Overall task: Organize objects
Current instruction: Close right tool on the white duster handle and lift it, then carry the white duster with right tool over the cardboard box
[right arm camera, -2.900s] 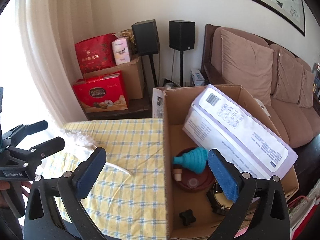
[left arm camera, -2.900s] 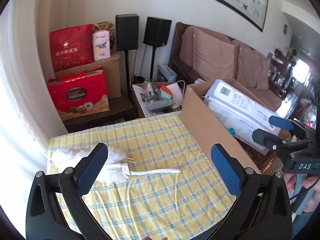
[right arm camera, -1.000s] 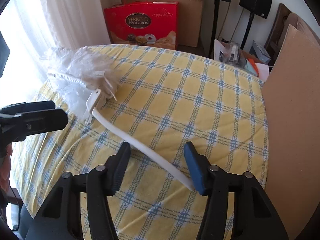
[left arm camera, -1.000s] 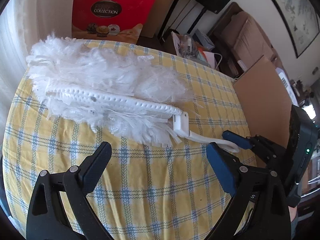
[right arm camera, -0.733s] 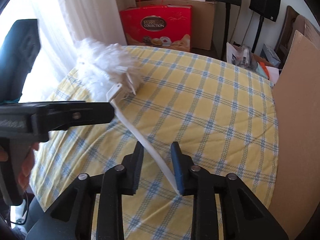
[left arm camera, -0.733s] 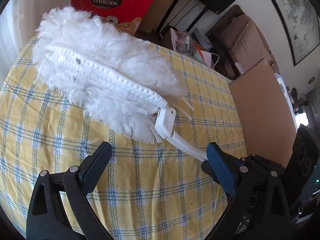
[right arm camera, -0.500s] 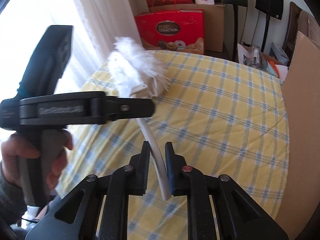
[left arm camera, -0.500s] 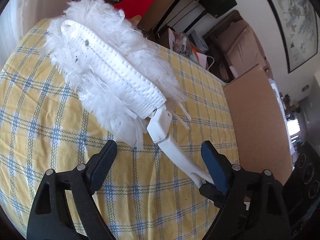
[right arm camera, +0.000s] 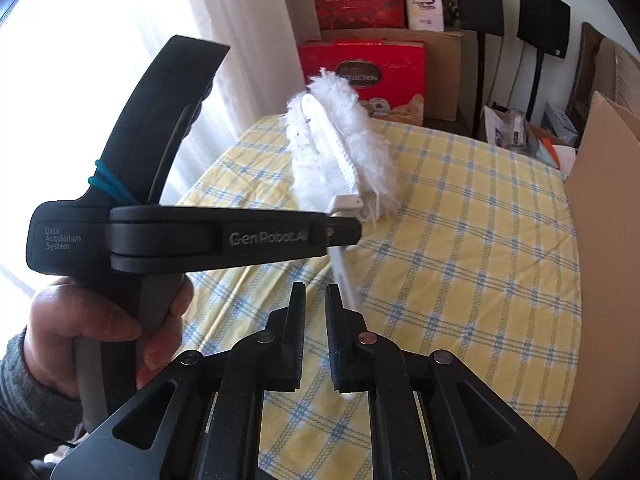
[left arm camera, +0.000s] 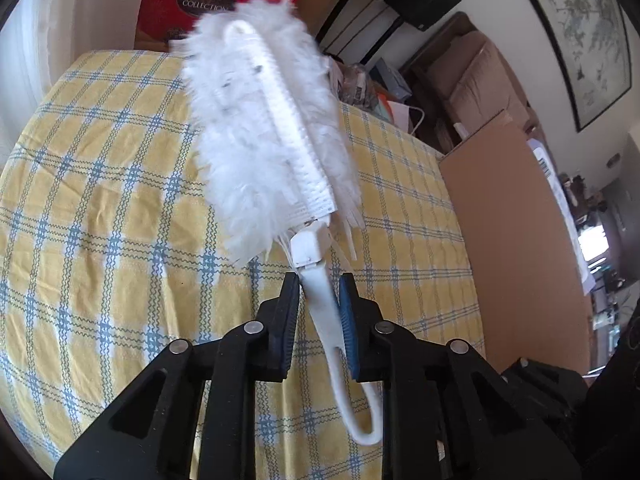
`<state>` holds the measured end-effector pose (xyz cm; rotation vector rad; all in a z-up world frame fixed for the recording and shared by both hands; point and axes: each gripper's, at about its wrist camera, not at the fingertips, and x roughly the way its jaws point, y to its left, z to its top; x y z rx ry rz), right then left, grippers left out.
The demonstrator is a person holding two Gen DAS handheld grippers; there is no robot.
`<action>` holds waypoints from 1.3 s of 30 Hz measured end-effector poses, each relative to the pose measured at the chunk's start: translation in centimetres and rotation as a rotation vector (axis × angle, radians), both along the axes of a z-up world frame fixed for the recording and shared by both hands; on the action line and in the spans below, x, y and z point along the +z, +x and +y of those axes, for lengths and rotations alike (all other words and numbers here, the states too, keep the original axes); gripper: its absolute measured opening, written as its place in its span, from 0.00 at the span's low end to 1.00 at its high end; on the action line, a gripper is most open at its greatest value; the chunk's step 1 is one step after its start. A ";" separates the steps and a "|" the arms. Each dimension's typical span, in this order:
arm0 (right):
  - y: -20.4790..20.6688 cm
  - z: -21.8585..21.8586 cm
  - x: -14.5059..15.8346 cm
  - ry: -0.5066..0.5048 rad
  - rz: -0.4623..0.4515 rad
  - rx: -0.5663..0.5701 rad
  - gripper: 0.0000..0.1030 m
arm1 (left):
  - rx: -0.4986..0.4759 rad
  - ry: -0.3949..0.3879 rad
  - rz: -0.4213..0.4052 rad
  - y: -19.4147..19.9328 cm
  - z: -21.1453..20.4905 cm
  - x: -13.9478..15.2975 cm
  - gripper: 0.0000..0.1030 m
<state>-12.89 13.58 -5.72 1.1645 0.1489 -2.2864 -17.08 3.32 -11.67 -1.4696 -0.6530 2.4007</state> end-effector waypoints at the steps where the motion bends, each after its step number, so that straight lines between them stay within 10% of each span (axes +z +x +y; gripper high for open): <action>1: -0.4 0.3 -0.1 0.018 -0.010 -0.006 0.15 | 0.000 0.005 0.003 0.0 0.0 0.0 0.15; 5: -1.4 1.6 -1.2 0.004 -0.083 -0.018 0.47 | 0.004 0.012 0.018 0.2 -0.1 0.3 0.14; 12: -1.0 0.0 -3.1 -0.054 -0.145 0.003 0.48 | -0.015 0.063 -0.013 0.4 0.7 -0.4 0.14; 22: -0.4 0.6 -3.6 -0.095 -0.128 -0.059 0.15 | -0.039 0.153 0.004 1.2 0.8 0.7 0.14; 39: 1.3 7.2 9.0 -0.038 0.070 -0.098 0.13 | -0.203 0.229 0.179 -0.4 8.5 13.7 0.15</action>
